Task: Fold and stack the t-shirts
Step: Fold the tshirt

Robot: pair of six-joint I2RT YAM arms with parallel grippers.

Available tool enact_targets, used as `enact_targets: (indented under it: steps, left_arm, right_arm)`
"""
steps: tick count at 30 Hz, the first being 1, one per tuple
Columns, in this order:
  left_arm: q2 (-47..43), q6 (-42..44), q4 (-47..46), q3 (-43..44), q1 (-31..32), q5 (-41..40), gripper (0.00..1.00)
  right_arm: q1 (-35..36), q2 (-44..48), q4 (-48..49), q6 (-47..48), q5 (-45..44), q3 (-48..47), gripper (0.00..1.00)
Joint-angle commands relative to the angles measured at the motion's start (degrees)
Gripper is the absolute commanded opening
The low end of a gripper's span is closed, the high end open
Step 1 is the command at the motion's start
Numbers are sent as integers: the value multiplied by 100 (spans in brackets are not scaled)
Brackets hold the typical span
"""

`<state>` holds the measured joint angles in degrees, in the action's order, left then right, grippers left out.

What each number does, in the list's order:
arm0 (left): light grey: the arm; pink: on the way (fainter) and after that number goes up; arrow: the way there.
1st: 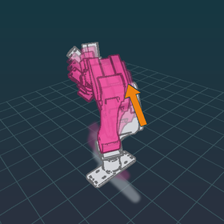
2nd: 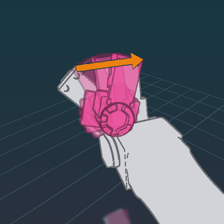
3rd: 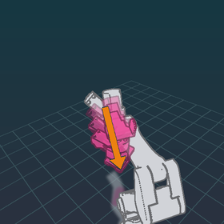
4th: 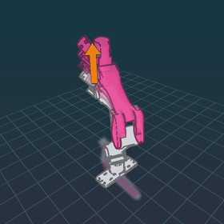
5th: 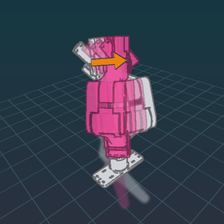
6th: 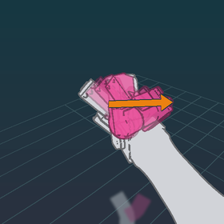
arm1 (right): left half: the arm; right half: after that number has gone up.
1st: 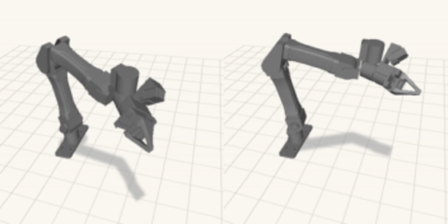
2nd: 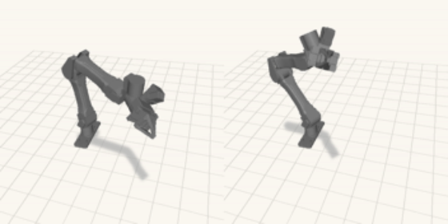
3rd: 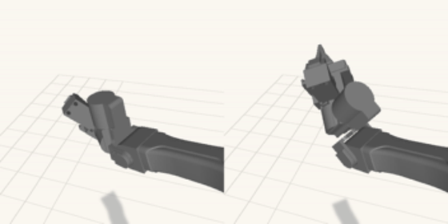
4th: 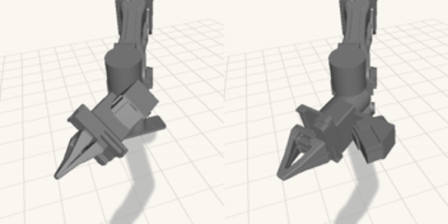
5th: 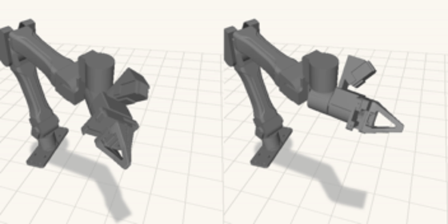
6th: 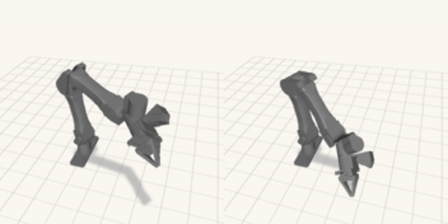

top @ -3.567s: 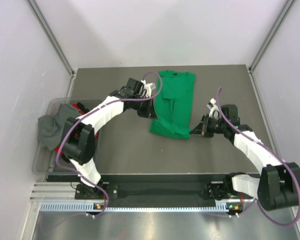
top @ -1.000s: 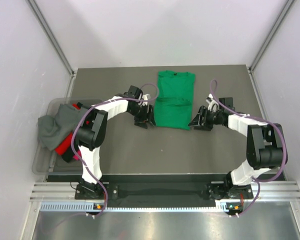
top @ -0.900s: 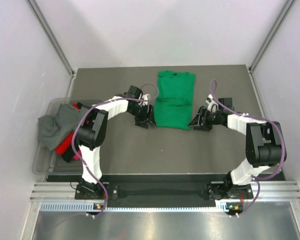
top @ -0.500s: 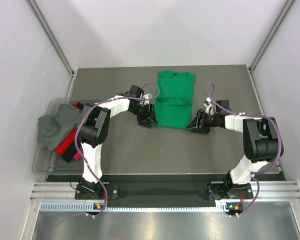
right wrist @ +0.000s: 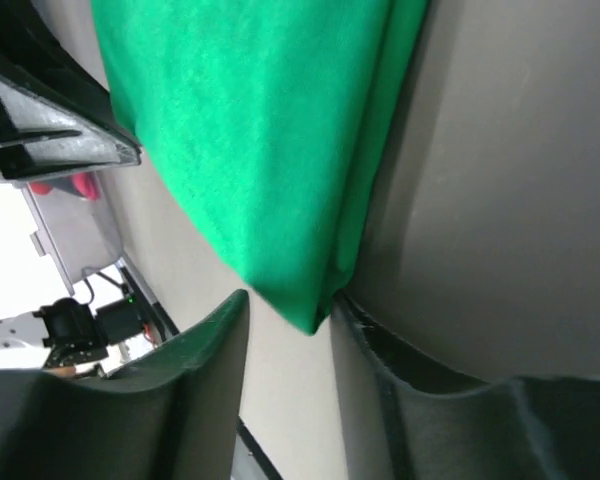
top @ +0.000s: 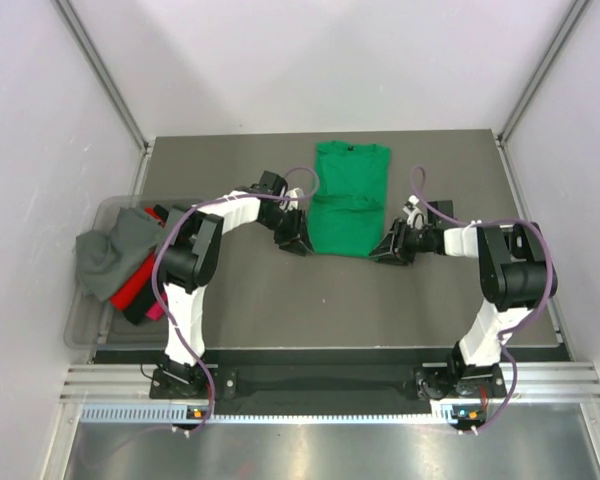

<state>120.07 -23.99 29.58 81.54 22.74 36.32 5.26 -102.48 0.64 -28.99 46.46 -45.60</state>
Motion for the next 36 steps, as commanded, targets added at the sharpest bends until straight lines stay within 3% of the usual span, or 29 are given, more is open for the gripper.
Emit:
enact_targets:
  steps: [1, 2, 3, 4, 5, 7, 9, 22, 32, 36]
  left_arm:
    - [245, 140, -199, 82, -51, -248, 34]
    - [245, 140, -216, 82, -51, -248, 29]
    - [245, 131, -234, 82, -59, -256, 13]
    - [245, 131, -242, 90, -59, -274, 4]
    - [227, 123, -260, 90, -59, -274, 0]
    - [114, 131, -277, 73, -68, -266, 0]
    - [-105, 158, -339, 47, -59, -195, 0]
    - [-1837, 87, -787, -841, -24, -2, 0]
    - [-2374, 140, -814, -929, 81, 51, 0]
    - [-2190, 368, -718, -466, 72, -142, 0]
  right_arm:
    - [72, -273, 181, 60, -321, -168, 32]
    - [72, -316, 182, 60, -348, -177, 28]
    - [81, -308, 182, 69, -365, -177, 24]
    - [72, -291, 190, 78, -392, -168, 18]
    - [81, -203, 182, 87, -409, -168, 14]
    - [46, -54, 129, 148, -435, -81, 4]
    - [11, 315, 85, 210, -444, 59, 0]
    - [-183, 3012, -179, 131, -585, 1115, 0]
    - [-323, 3796, -223, -1, -594, 1309, 0]
    - [-324, 3700, -117, 218, -427, 958, 0]
